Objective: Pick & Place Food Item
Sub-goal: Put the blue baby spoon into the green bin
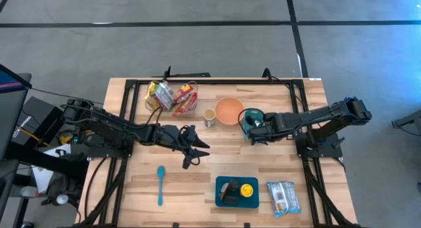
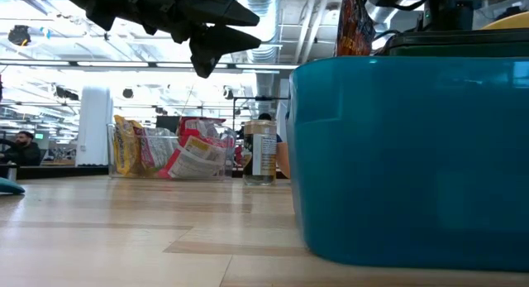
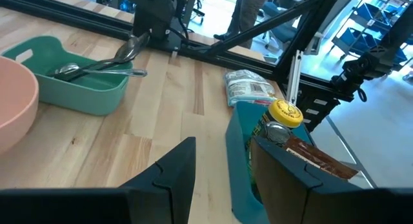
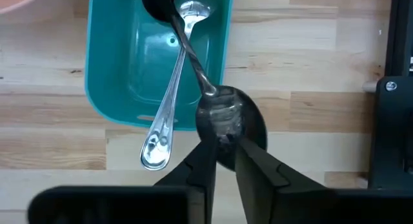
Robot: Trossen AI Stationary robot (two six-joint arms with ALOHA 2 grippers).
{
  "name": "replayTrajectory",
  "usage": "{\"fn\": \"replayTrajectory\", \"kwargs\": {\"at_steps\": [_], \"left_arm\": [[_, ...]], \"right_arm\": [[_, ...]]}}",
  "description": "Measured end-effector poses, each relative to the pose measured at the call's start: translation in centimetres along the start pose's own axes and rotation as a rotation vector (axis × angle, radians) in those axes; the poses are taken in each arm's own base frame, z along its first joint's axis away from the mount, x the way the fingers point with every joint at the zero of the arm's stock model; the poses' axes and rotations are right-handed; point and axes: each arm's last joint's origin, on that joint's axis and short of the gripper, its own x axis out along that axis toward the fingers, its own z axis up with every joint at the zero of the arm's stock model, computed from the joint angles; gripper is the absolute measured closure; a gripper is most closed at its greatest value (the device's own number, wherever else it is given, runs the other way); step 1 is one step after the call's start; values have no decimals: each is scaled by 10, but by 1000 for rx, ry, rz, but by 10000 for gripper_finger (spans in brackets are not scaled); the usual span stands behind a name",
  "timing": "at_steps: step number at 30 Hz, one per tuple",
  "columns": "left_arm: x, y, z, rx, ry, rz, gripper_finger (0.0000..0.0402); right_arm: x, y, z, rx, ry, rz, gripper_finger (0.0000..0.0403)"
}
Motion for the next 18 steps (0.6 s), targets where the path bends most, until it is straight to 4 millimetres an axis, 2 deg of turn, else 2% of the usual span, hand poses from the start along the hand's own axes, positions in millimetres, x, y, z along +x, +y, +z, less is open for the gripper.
{"fn": "replayTrajectory", "kwargs": {"at_steps": [12, 18], "left_arm": [[0, 0, 0, 0, 0, 0, 257], [0, -6, -2, 40, 6, -16, 257]], "right_arm": [[0, -1, 0, -84, -9, -5, 346], [0, -1, 0, -146, -4, -9, 346]]}}
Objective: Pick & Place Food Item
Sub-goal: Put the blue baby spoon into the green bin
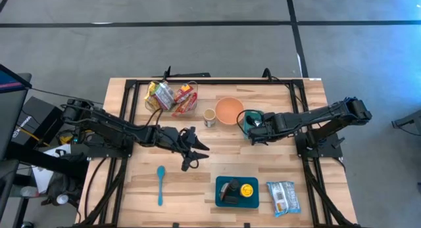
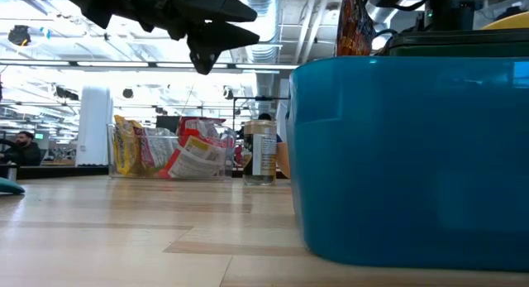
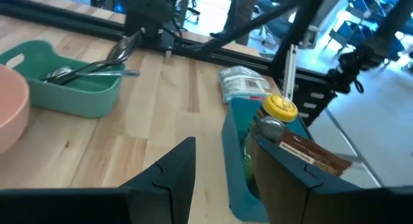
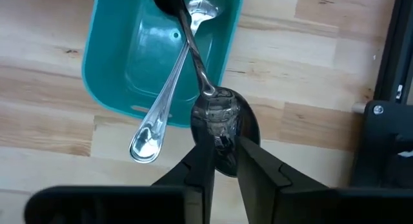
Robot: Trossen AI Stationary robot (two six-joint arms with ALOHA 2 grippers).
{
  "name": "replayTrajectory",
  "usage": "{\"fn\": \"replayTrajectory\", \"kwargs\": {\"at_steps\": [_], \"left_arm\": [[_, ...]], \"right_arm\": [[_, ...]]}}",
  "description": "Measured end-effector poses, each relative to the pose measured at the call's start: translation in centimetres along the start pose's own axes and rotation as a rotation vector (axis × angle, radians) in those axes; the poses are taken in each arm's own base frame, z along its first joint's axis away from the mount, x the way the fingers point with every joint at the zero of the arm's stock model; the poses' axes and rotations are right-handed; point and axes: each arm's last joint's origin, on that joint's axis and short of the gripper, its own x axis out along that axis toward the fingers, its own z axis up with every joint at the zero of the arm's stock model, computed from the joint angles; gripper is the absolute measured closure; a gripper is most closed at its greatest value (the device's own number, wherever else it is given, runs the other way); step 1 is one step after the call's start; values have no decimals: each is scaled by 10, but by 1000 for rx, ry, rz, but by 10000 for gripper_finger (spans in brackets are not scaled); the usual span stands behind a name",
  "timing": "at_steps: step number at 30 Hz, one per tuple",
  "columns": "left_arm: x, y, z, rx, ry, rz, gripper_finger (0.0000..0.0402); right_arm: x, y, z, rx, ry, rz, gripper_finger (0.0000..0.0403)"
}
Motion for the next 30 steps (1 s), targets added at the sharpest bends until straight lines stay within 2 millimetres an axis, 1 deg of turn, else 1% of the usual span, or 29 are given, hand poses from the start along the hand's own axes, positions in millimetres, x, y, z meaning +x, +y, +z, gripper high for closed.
{"fn": "replayTrajectory", "kwargs": {"at_steps": [5, 11, 15, 19, 23, 26, 30], "left_arm": [[-1, -11, -3, 90, 9, -37, 257], [-3, -25, -7, 128, 18, -84, 257], [-9, -34, -5, 137, 7, -117, 257], [-17, -45, -2, 144, -10, -158, 257], [-25, -57, 0, 136, -24, -206, 257], [-31, -65, 1, 76, -23, -230, 257], [-33, -70, -1, -26, -25, -179, 257]], "right_arm": [[0, -1, 0, -25, 2, -5, 346], [-1, -2, 0, -46, 3, -12, 347], [-1, -2, 0, -71, 3, -18, 347], [-8, 0, 2, -102, -2, 5, 347], [-21, 5, 5, -135, -83, 50, 347], [-33, 8, 5, -171, -187, 86, 347], [-46, 11, 3, -229, -352, 114, 347]]}}
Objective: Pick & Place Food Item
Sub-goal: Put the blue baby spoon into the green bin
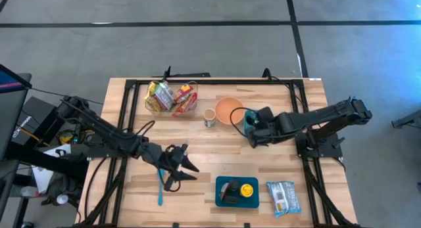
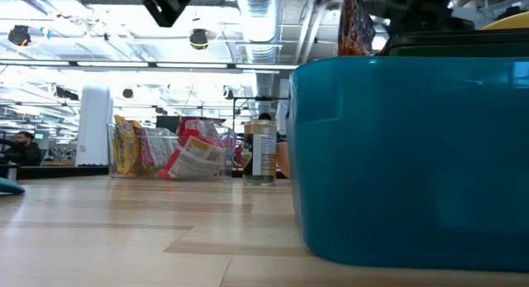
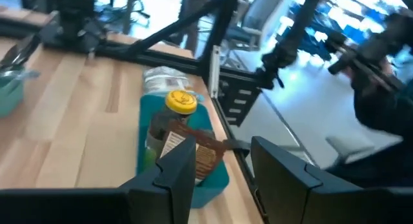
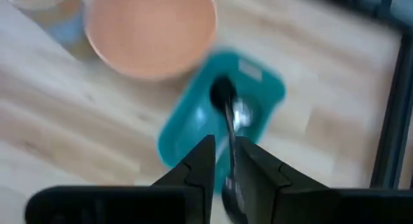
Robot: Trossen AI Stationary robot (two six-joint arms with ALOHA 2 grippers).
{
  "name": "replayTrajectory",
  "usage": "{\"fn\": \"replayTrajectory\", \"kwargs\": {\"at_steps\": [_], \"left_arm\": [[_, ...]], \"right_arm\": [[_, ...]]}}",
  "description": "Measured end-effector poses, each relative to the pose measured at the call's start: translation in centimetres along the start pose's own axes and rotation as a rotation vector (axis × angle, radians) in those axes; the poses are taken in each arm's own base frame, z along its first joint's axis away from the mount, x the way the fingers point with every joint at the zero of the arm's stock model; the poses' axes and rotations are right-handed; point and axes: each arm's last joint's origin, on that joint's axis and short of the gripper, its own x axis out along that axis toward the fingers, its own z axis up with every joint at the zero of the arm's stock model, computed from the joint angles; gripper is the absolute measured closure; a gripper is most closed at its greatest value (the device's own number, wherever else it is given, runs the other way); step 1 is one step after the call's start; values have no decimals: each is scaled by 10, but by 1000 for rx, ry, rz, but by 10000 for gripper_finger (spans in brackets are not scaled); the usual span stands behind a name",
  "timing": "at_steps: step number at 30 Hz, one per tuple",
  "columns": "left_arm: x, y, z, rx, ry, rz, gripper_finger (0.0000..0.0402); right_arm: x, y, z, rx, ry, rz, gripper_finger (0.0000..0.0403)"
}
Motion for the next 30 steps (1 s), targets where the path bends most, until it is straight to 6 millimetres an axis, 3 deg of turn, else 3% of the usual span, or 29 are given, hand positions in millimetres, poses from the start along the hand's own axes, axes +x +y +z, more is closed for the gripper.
{"fn": "replayTrajectory", "kwargs": {"at_steps": [12, 30], "left_arm": [[-4, 12, -23, -305, 162, 260, 257], [-28, 21, -64, -968, 622, 539, 257]], "right_arm": [[-21, 14, -10, -164, -372, 49, 347], [-29, 18, -14, -142, -545, 57, 347]]}}
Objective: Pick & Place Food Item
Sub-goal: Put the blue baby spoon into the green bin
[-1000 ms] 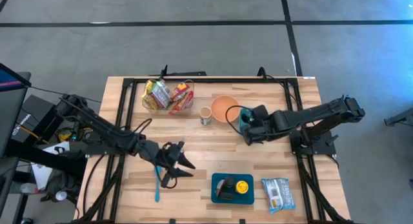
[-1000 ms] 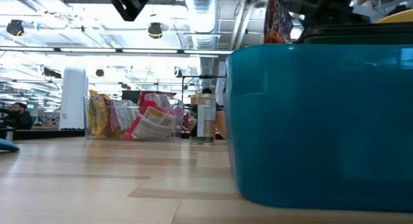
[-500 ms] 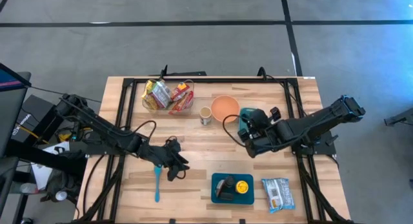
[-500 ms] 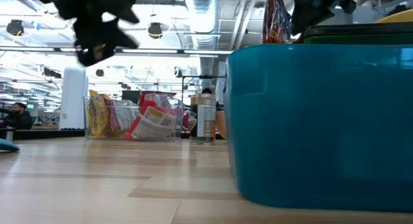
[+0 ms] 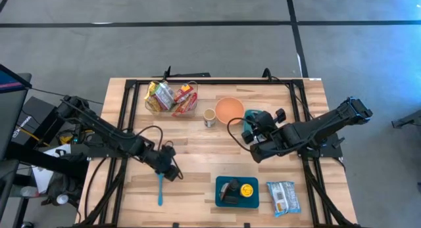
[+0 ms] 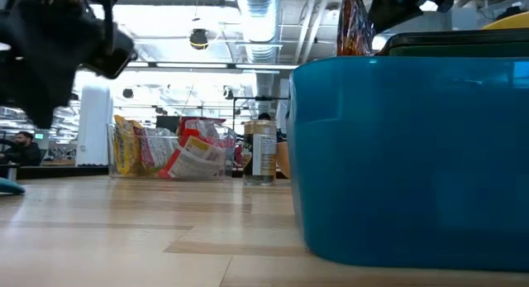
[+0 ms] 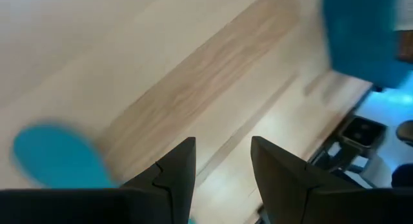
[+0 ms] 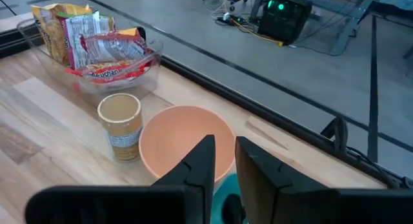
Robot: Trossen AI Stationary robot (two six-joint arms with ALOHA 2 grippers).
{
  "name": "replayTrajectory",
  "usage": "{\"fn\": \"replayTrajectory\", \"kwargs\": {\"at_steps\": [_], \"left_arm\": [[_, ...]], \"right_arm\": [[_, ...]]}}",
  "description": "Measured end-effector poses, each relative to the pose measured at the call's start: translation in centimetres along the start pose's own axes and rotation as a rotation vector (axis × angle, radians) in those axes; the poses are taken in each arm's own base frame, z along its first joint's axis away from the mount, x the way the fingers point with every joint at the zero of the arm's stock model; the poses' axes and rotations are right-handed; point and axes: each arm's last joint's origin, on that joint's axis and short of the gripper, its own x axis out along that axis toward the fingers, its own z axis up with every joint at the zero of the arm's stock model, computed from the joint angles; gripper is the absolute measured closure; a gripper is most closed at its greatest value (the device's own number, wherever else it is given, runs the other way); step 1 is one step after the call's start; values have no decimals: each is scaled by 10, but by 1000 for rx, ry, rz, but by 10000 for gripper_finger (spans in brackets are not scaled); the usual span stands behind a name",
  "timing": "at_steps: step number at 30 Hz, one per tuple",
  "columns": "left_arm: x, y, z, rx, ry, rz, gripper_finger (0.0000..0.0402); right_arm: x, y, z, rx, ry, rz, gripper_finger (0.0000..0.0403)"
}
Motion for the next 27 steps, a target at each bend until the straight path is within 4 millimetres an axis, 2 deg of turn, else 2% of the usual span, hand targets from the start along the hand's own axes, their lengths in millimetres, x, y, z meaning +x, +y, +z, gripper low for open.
{"fn": "replayTrajectory", "kwargs": {"at_steps": [7, 16, 27], "left_arm": [[0, 7, -10, -184, 53, 88, 257], [-2, 18, -30, -333, 64, 216, 257], [-3, 22, -40, -319, -95, 231, 257]], "right_arm": [[0, 0, 0, -2, -24, -9, 347], [-1, 0, 1, -4, -73, -25, 347], [-1, 0, 2, 1, -87, -32, 347]]}}
